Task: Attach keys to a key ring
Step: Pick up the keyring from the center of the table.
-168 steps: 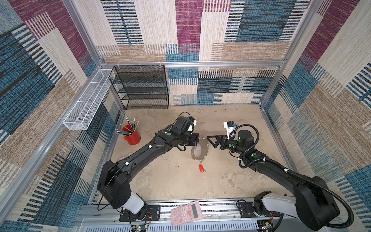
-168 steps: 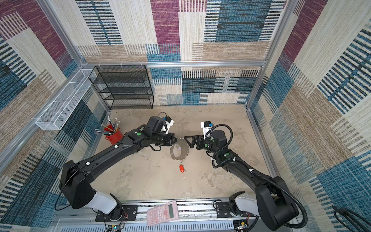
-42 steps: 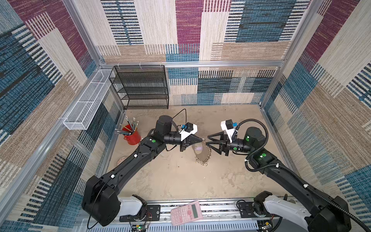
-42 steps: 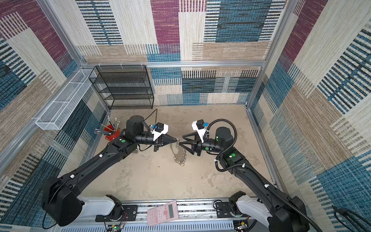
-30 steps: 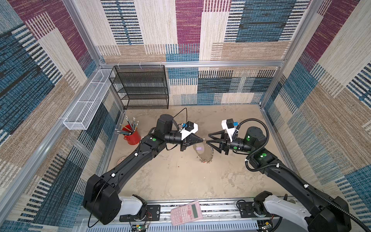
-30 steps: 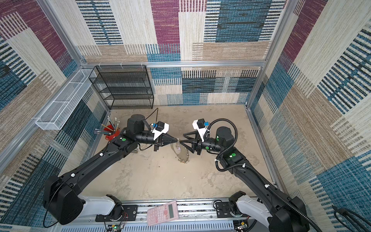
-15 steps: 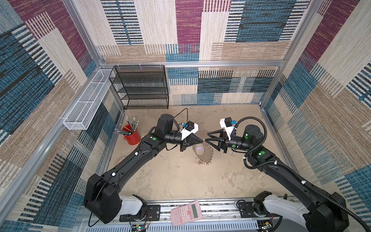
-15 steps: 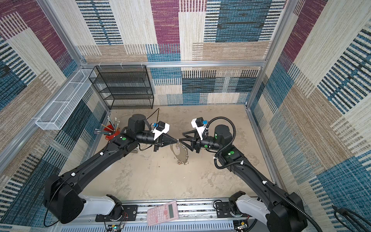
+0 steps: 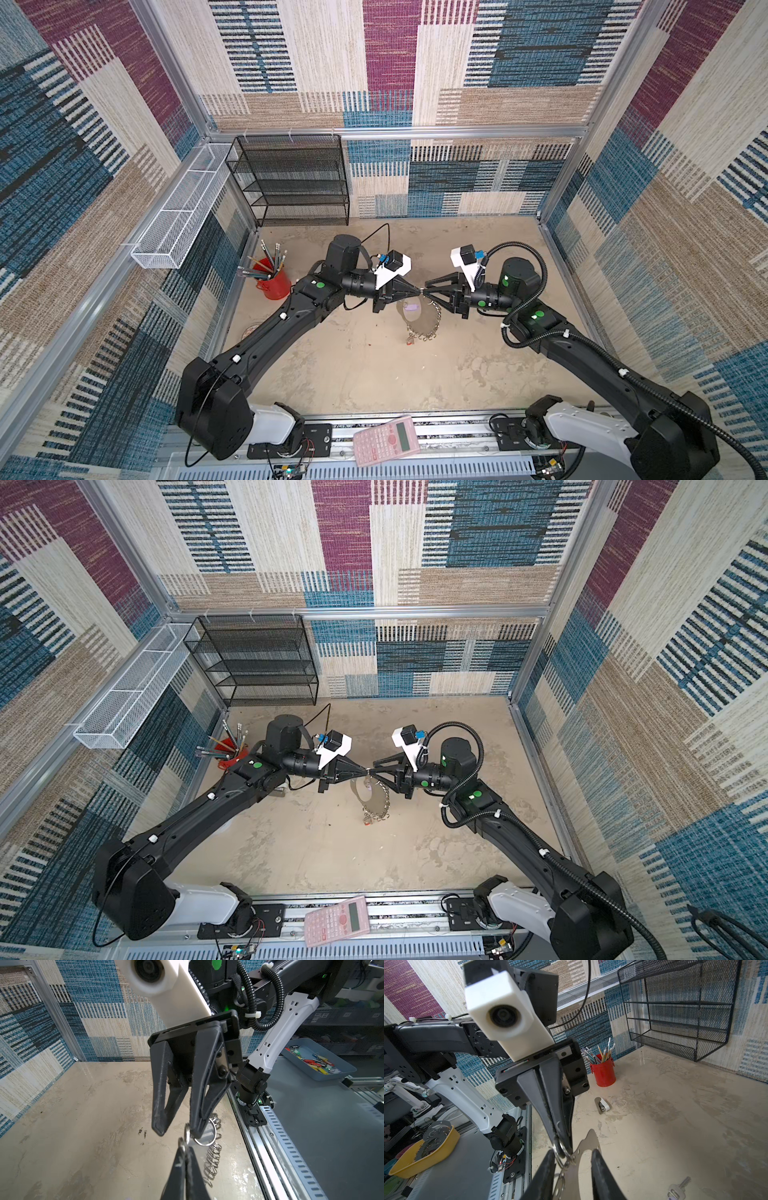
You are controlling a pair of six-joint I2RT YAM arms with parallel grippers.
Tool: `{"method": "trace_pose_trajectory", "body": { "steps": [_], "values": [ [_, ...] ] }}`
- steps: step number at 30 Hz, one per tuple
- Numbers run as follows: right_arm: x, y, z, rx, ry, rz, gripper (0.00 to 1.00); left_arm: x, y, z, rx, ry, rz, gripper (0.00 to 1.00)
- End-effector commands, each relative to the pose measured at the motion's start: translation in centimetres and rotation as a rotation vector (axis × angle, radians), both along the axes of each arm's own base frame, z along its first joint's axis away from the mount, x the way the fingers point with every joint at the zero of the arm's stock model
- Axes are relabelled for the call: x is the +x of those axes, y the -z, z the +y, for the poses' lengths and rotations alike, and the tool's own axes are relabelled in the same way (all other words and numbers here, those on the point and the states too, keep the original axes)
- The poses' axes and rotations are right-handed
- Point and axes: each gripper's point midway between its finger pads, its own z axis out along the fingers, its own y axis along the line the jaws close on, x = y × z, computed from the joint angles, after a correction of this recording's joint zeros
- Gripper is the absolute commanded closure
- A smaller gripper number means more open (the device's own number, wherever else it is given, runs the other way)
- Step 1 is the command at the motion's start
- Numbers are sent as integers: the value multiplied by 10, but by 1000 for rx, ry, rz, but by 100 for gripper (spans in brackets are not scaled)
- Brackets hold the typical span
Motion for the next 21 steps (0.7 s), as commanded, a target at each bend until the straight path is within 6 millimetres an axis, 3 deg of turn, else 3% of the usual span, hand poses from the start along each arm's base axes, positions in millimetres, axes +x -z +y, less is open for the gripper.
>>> {"method": "trace_pose_trajectory", "body": {
  "steps": [1, 8, 15, 21],
  "values": [
    [1, -4, 2, 12, -7, -14, 71, -3, -4, -1, -17, 25, -5, 100],
    [1, 1, 3, 6, -14, 0, 81, 0, 0, -2, -7, 24, 8, 100],
    [3, 0, 0, 11, 15, -2, 99, 3, 5, -3, 5, 12, 27, 100],
    [4, -5, -5, 32, 62, -21, 100, 7, 9, -4, 10, -15, 61, 100]
  ]
}}
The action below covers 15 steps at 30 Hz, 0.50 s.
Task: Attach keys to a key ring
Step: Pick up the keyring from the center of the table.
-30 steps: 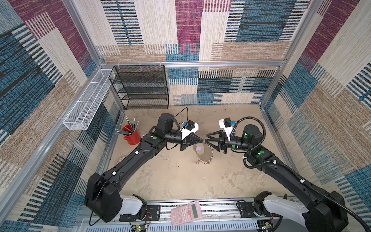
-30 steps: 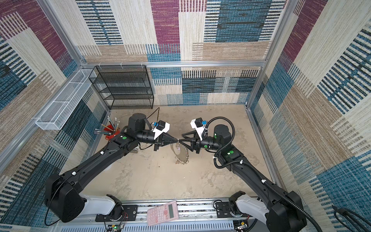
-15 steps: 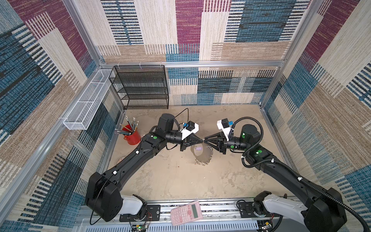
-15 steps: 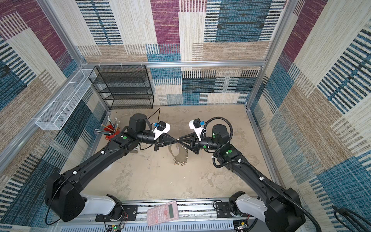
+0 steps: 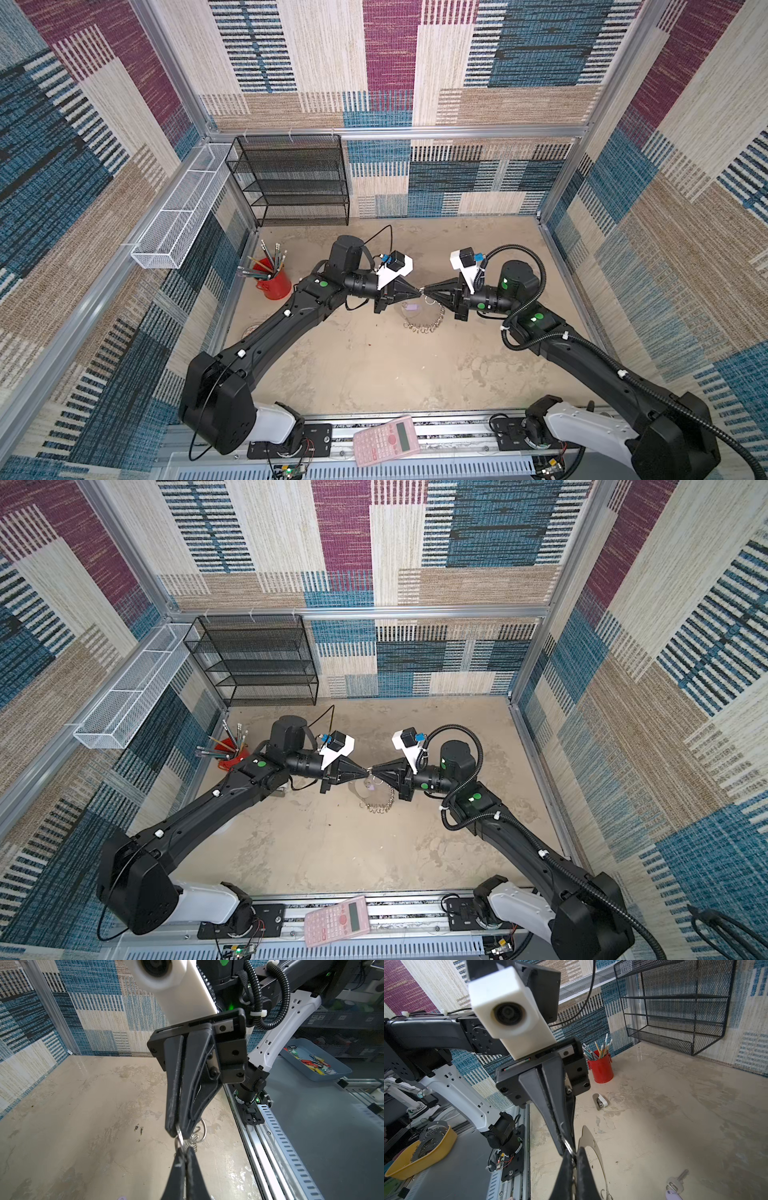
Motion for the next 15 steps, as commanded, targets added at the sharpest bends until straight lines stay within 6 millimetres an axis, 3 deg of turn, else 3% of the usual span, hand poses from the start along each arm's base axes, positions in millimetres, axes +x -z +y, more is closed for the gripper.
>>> {"method": "trace_pose_trajectory", "body": {
  "steps": [1, 6, 8, 15],
  "values": [
    [5, -13, -3, 38, 41, -32, 100, 4, -1, -2, -4, -19, 37, 100],
    [2, -18, -5, 49, 46, -49, 100, 4, 3, -1, -13, -48, 103, 93],
    [2, -18, -5, 50, 44, -48, 100, 5, 4, 1, -27, -75, 115, 80],
    [3, -21, -6, 62, 54, -62, 100, 9, -5, 11, -122, -151, 138, 56]
  ]
}}
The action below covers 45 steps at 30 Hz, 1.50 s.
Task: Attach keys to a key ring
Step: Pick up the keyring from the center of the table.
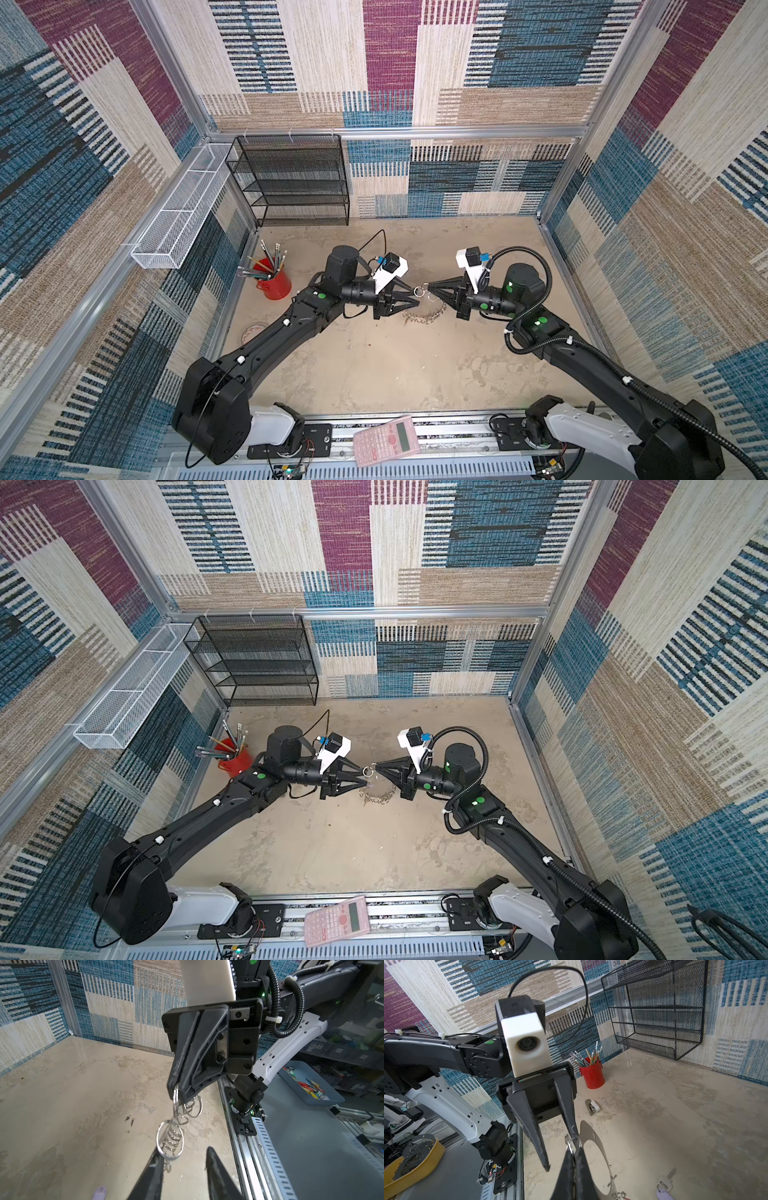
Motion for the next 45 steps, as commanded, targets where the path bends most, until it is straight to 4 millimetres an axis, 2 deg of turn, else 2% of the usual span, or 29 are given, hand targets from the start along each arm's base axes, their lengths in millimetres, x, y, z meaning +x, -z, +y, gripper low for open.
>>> {"method": "trace_pose_trajectory", "body": {
  "steps": [1, 3, 4, 5, 8, 10, 12, 13, 16, 19, 24, 27, 34, 45],
  "values": [
    [0, -15, 0, 39, -2, -49, 100, 8, -21, 2, -89, -63, -15, 52],
    [-1, -14, 0, 40, -3, -50, 100, 7, -28, 5, -134, -84, -14, 27],
    [0, -14, 0, 41, -2, -50, 100, 6, -31, 5, -153, -87, -15, 4],
    [-1, -14, 0, 42, -3, -51, 100, 7, -33, 6, -163, -101, -16, 0],
    [-1, -15, 1, 49, -10, -50, 100, 17, -45, 11, -209, -185, -25, 0],
    [-2, -14, 2, 49, -14, -48, 100, 14, -55, 12, -253, -182, -46, 0],
    [-2, -13, 2, 48, -15, -45, 100, 10, -57, 10, -257, -158, -61, 0],
    [-2, -14, 2, 49, -17, -45, 100, 12, -55, 9, -244, -163, -65, 1],
    [-3, -13, 1, 52, -18, -42, 100, 12, -52, 6, -222, -147, -59, 16],
    [-4, -13, 2, 59, -24, -40, 100, 8, -51, 2, -230, -104, -27, 26],
    [-6, -15, 2, 69, -34, -38, 100, 11, -41, -4, -215, -78, 16, 35],
    [-8, -14, 1, 75, -35, -38, 100, 13, -38, -6, -214, -73, 26, 36],
    [-8, -14, 2, 87, -38, -34, 100, 3, -42, -11, -262, 26, 45, 45],
    [-7, -16, 3, 107, -46, -38, 100, 5, -34, -12, -245, 20, 76, 61]
  ]
}}
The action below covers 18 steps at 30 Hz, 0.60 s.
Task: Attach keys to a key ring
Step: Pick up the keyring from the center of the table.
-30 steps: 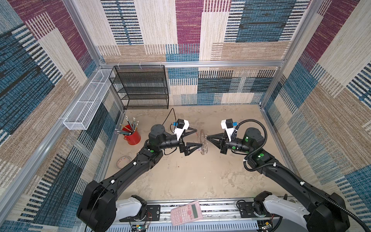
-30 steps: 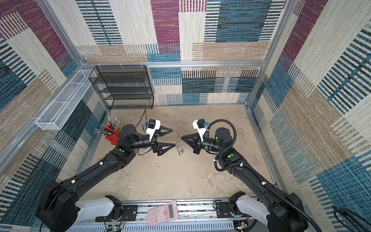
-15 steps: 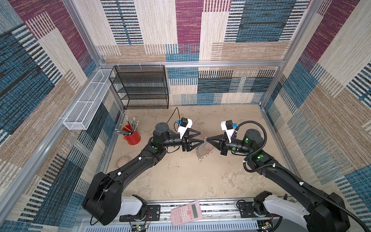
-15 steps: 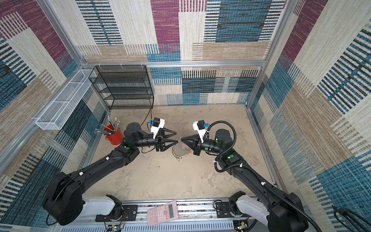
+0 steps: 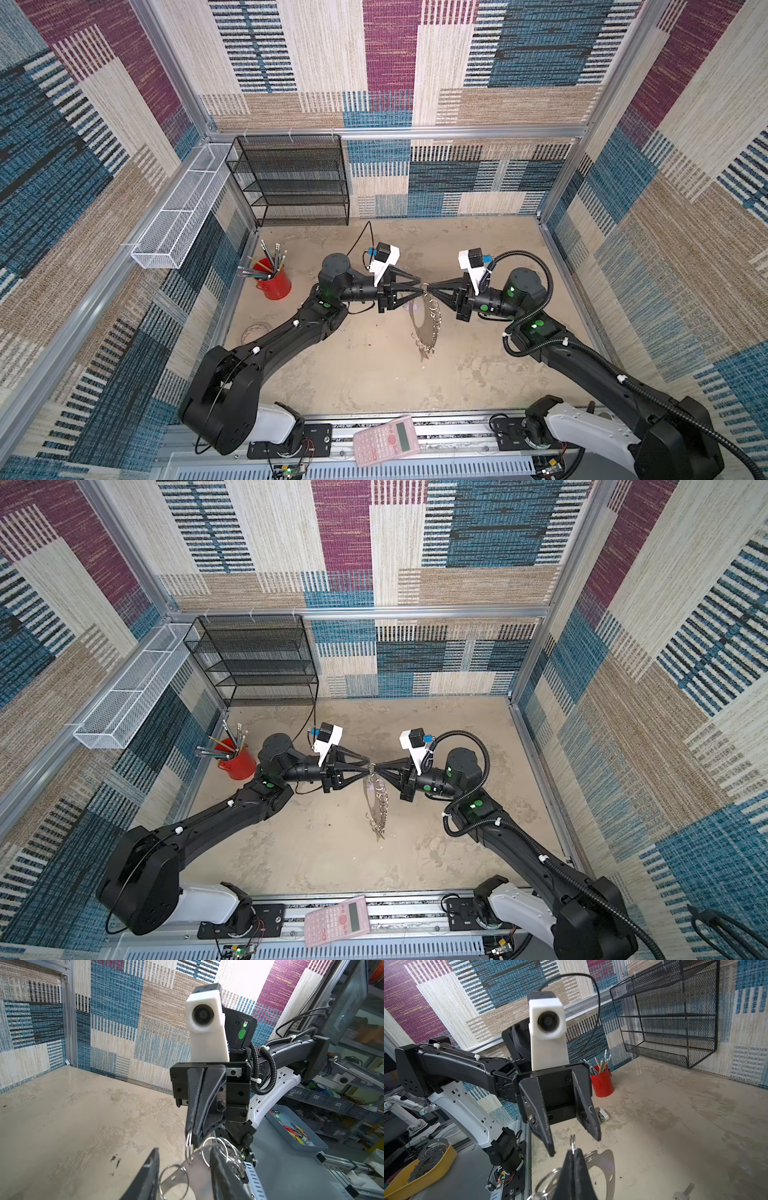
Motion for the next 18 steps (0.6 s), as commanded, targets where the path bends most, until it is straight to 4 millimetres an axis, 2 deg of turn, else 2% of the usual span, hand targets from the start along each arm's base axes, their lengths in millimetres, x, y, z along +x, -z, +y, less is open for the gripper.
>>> {"method": "trace_pose_trajectory", "body": {
  "steps": [1, 11, 18],
  "values": [
    [-2, -11, 1, 38, -13, -35, 100, -3, -3, 0, -11, 19, -7, 63],
    [-3, -10, 1, 49, -19, -28, 100, 0, 2, -3, -5, 15, 16, 73],
    [-3, -11, 1, 53, -21, -29, 100, 0, 6, -7, -4, 23, 29, 86]
  ]
}}
